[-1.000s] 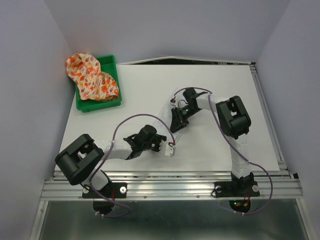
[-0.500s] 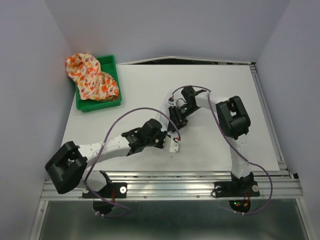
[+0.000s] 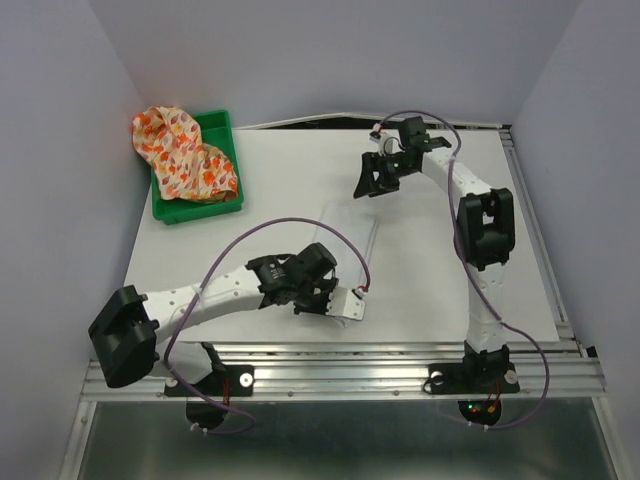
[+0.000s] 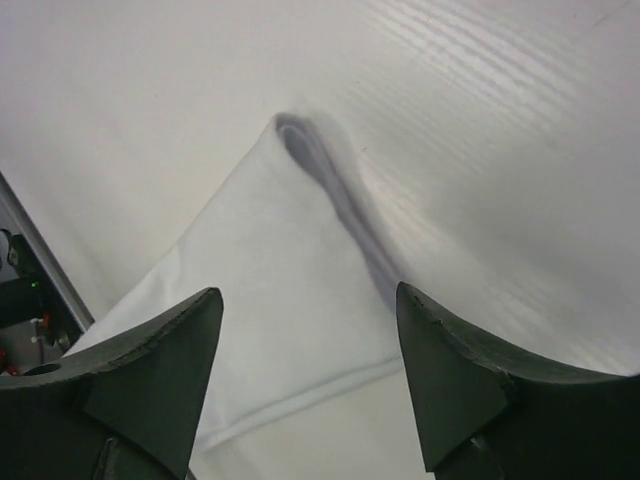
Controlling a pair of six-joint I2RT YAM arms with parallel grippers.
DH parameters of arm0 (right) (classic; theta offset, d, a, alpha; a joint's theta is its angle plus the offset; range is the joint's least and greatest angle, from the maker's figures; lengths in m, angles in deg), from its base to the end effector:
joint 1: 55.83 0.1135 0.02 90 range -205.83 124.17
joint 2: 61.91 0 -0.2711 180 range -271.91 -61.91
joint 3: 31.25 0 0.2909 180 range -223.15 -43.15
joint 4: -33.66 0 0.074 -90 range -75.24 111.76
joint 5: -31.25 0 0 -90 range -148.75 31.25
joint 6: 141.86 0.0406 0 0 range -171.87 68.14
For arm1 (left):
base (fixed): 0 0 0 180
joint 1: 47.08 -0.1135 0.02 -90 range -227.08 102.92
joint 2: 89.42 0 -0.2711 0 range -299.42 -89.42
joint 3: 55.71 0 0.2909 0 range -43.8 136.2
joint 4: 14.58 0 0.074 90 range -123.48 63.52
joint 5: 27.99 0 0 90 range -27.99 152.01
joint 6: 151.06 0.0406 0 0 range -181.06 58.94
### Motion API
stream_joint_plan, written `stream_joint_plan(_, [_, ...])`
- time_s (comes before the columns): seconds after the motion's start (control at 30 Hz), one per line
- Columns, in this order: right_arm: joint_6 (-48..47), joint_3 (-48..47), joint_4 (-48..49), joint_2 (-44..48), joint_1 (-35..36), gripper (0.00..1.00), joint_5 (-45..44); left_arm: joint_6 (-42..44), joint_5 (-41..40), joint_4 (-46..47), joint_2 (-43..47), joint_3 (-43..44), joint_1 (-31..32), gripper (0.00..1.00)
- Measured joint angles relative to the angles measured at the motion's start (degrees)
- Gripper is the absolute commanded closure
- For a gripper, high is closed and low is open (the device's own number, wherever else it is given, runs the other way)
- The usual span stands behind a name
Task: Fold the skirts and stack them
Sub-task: Fold the skirt
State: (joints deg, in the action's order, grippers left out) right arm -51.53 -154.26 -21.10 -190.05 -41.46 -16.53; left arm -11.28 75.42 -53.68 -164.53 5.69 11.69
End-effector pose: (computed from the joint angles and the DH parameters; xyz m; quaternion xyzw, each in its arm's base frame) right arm 0.5060 0.1578 0.2107 -0.2029 0.8827 0.3759 0.1958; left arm 0.1483 -0.2627 0.2161 0.7859 0.5194 -0.1351 0.3070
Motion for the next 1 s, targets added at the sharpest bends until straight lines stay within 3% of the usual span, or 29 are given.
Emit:
stream_joint_plan(0.13, [-0.79,-2.78,0.13,-4.13,-0.02,0.30,-1.03,-3.39,2.54,-4.46,-0.07,4.87,0.15,1.00])
stream_joint_plan(0.33, [-1.14,-1.55,0.28,-9.22,1.38,0.49,-0.17,-6.29,5.57,-9.11,-1.57,11.69,0.17,1.00])
stream_joint_plan(0.47, [-2.23,0.72,1.57,-8.85,2.54,0.57,1.62,-6.29,5.99,-11.17,-3.65,13.99,0.17,1.00])
stream_joint_plan(0.73, [-4.48,11.96,2.75,-4.79,4.63,0.59,8.09,-4.98,4.31,-12.26,-8.81,19.39,-1.44,1.00])
stream_joint_plan(1.0, [-5.51,16.48,2.69,-3.56,5.60,0.59,12.33,-1.95,1.84,-11.17,-14.67,26.32,-4.26,1.00])
